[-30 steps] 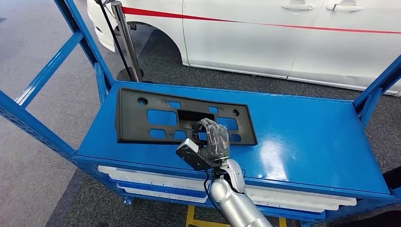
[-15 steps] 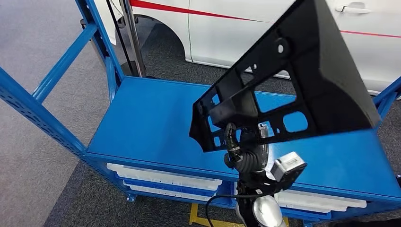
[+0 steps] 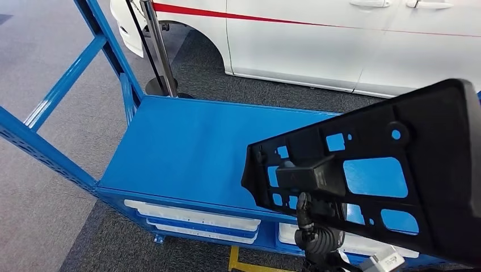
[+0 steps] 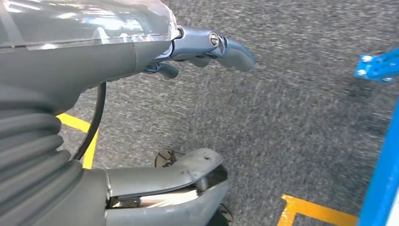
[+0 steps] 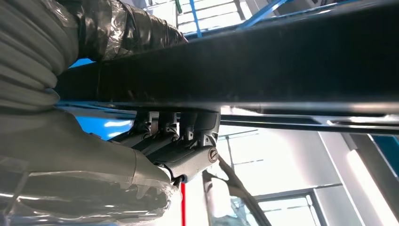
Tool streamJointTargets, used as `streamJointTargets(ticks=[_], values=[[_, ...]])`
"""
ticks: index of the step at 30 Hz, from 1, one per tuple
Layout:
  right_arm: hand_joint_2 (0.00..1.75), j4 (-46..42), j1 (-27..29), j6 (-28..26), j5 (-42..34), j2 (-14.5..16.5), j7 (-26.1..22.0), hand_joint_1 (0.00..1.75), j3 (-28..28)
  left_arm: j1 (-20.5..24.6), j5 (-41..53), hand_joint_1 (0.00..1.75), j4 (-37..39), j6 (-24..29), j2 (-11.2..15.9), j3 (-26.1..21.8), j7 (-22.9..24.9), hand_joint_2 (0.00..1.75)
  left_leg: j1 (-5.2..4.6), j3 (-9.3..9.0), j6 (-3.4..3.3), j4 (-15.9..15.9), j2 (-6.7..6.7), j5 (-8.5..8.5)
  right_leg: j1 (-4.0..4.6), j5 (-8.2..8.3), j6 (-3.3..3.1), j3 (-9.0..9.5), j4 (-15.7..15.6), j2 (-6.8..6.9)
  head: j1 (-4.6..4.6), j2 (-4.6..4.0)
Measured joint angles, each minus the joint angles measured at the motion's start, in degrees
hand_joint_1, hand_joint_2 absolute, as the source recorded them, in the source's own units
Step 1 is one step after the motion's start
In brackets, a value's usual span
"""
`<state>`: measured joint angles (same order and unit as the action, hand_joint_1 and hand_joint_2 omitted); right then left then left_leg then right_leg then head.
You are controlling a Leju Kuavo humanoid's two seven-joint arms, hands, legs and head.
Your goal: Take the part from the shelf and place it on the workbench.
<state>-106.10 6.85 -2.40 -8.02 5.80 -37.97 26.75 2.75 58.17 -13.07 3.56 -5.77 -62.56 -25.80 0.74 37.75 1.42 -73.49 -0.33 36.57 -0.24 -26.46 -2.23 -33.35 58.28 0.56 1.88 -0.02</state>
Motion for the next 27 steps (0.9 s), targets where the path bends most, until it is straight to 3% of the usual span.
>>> streamJointTargets(ticks=[1,3,5,9,10,12,14,15,17,19,21,24,25,27], values=[[1.75,-0.18,0.99,0.83,-0.05,-0.02,-0.70,1.75,-0.66,-0.08,-0.02,0.00,-0.01,0.00,-0.09,-0.24,0.12,1.75,0.05,-0.42,0.09,0.71,0.00,-0.96,-0.01,-0.04,0.02,-0.19,0.24,-0.03,0.00,0.00],[1.75,-0.98,2.99,2.41,-0.03,0.07,-1.46,1.75,-2.13,-0.10,-0.16,0.00,-0.01,0.00,-0.25,-0.79,0.22,1.75,0.14,-4.04,0.00,7.66,0.00,-4.67,-0.03,-0.16,0.18,-0.50,0.78,-0.14,0.00,-0.01],[1.75,-2.03,5.04,4.02,0.19,0.33,-1.71,1.75,-3.65,0.00,-0.35,0.00,-0.01,0.00,-0.37,-1.24,0.28,1.75,-0.04,-7.08,-0.53,13.82,-0.06,-7.00,0.16,-0.25,0.62,-0.72,1.31,-0.19,-0.01,-0.01],[1.75,-3.64,7.59,6.34,0.81,1.06,-1.79,1.75,-5.91,0.02,-0.35,0.00,-0.01,-0.01,-0.69,-2.08,0.43,1.75,-0.13,-7.26,-2.01,15.48,0.01,-8.24,0.19,-0.14,2.05,-1.00,1.61,-0.39,-0.03,0.01],[1.75,-4.10,8.19,7.05,1.04,1.26,-1.80,1.75,-6.42,0.09,-0.19,0.00,-0.01,-0.01,-0.82,-2.22,0.45,1.75,0.02,-7.04,-2.52,15.75,0.13,-8.75,0.15,-1.27,2.33,-1.35,2.48,-0.49,-0.07,0.01],[1.75,-4.98,9.32,8.53,1.50,1.67,-1.82,1.75,-7.44,0.20,0.33,0.00,-0.02,-0.01,-1.01,-2.35,0.55,1.75,0.18,-6.20,-3.23,16.00,0.36,-9.74,-0.09,-6.01,2.76,-2.91,7.27,-0.62,-0.13,0.01],[1.75,-5.53,10.12,9.57,1.65,1.97,-1.83,1.75,-8.25,0.19,0.72,0.00,-0.02,-0.01,-1.07,-2.37,0.71,1.75,0.17,-4.96,-3.37,15.87,0.48,-10.57,-0.35,-10.37,3.16,-4.44,13.75,-0.60,-0.16,0.00],[1.75,-5.69,10.46,10.02,1.70,2.09,-1.83,1.75,-8.62,0.19,0.84,0.00,-0.02,-0.05,-1.13,-2.38,0.81,1.75,0.17,-4.30,-3.28,15.73,0.53,-10.95,-0.48,-10.85,3.31,-4.34,15.47,-0.59,-0.15,-0.01],[1.75,-6.00,10.97,10.94,1.97,2.43,-1.83,1.75,-9.35,0.21,1.09,0.00,-0.02,-0.14,-1.28,-2.40,1.09,1.75,0.22,-3.00,-2.95,15.28,0.57,-11.63,-0.74,-8.56,3.45,-1.41,13.22,-0.58,-0.15,-0.01],[1.75,-6.43,11.18,11.61,2.35,2.87,-1.82,1.75,-9.86,0.24,1.31,0.00,-0.02,-0.19,-1.49,-2.41,1.36,1.75,0.20,-1.94,-2.39,14.71,0.54,-12.20,-0.86,-6.24,3.37,3.85,5.56,-0.61,-0.15,0.00],[1.75,-6.84,11.41,11.91,2.55,3.28,-1.82,1.75,-10.28,0.23,1.44,0.00,-0.02,-0.20,-1.62,-2.44,1.49,1.75,0.09,-1.53,-1.66,14.50,0.48,-12.90,-0.62,-5.90,2.90,6.78,0.53,-0.75,-0.13,0.01],[1.75,-7.19,11.67,11.97,2.59,3.76,-1.83,1.75,-10.76,0.17,1.54,0.00,-0.02,-0.19,-1.68,-2.50,1.51,1.75,0.14,-1.27,-0.54,14.68,0.35,-13.84,-0.39,-5.13,1.64,6.13,-0.11,-0.75,-0.09,-0.01],[1.75,-7.26,11.69,11.97,2.58,3.94,-1.83,1.75,-10.83,0.13,1.56,0.00,-0.01,-0.19,-1.71,-2.53,1.52,1.75,0.22,-0.90,-0.24,14.14,0.32,-12.90,-0.43,-4.56,1.02,5.57,-0.13,-0.63,-0.07,-0.01],[1.75,-7.35,11.79,12.10,2.59,4.32,-1.83,1.75,-10.98,0.11,1.60,0.00,0.00,-0.20,-1.76,-2.58,1.60,1.75,0.44,0.44,0.13,10.03,0.31,-7.85,-0.45,-3.28,-0.04,4.15,-0.22,-0.38,-0.07,0.00]])
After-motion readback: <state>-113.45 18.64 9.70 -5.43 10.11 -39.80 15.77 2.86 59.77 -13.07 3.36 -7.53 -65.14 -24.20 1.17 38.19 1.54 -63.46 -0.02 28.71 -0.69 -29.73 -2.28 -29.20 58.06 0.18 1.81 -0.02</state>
